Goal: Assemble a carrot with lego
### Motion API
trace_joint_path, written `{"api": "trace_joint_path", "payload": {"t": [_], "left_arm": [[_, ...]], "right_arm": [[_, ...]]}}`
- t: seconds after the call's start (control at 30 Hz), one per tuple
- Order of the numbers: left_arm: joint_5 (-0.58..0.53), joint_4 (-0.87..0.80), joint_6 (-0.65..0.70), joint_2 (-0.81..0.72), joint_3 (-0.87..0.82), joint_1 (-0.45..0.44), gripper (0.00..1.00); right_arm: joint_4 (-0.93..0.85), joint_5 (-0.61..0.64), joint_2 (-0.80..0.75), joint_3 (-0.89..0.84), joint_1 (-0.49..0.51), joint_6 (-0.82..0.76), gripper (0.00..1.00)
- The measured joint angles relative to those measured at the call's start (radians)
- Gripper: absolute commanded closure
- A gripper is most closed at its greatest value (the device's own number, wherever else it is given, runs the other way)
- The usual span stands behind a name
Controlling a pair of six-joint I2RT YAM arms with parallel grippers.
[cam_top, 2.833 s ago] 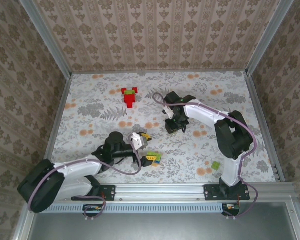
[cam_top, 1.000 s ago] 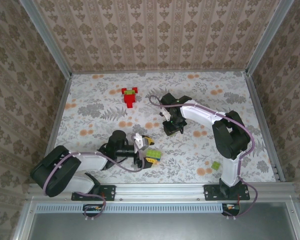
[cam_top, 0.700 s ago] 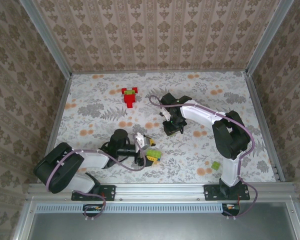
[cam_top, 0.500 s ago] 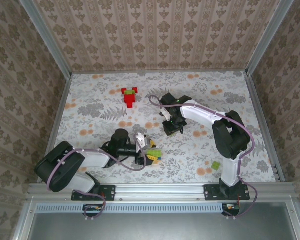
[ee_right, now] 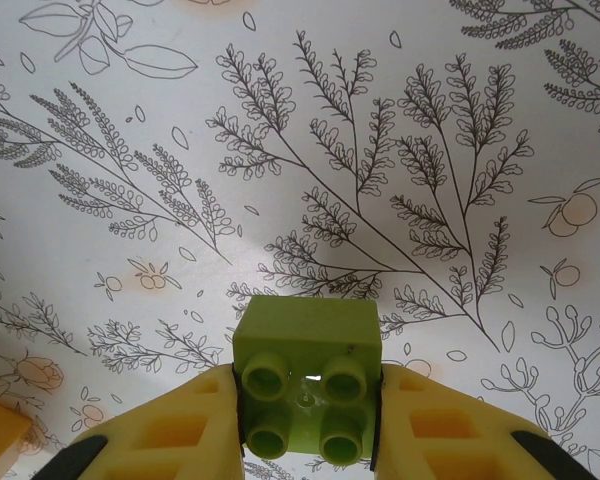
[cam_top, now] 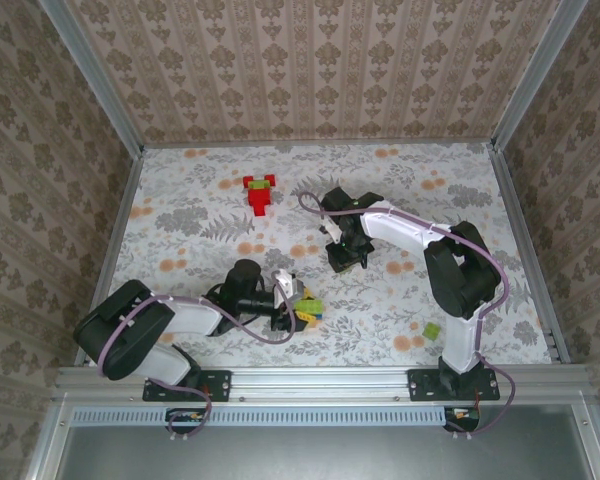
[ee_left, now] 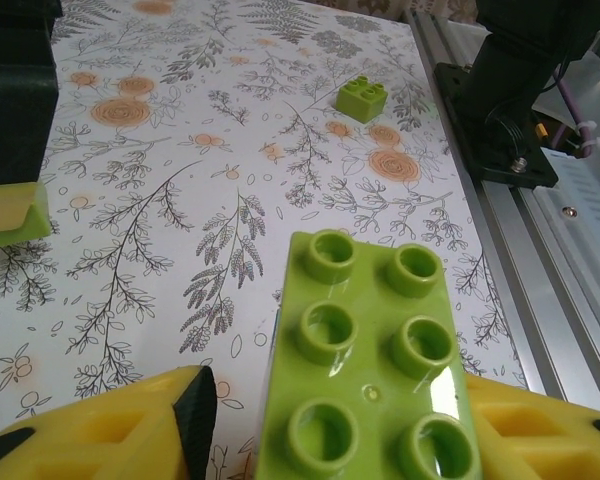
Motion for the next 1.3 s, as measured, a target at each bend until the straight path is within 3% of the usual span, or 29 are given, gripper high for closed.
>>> {"api": "trace_joint_path", "payload": {"t": [0.43,0.7,0.87,1.17,1.3], "left_arm": [[-0.015,-0.007,0.014,-0.006,0.000,-0.006,0.63],[-0.086,-0.017,0.043,-0.026,0.000,-0.035,0.75],[-0.134,-0.016,0.064,-0.032,0.000,-0.047,0.77],[-0.173,-0.007,0.079,-0.032,0.000,-0.053,0.76],[-0.177,0.005,0.079,-0.024,0.000,-0.053,0.76]], "right_arm": [[0.005,0.000,0.000,-0.022,0.002,0.020,0.73],[0.005,-0.001,0.000,-0.057,0.002,0.034,0.75],[0.005,-0.001,-0.015,-0.077,0.002,0.059,0.77],[-0.009,-0.011,-0.224,-0.132,0.008,0.174,0.79],[-0.046,-0.018,-0.313,-0.134,0.059,0.258,0.79]]}}
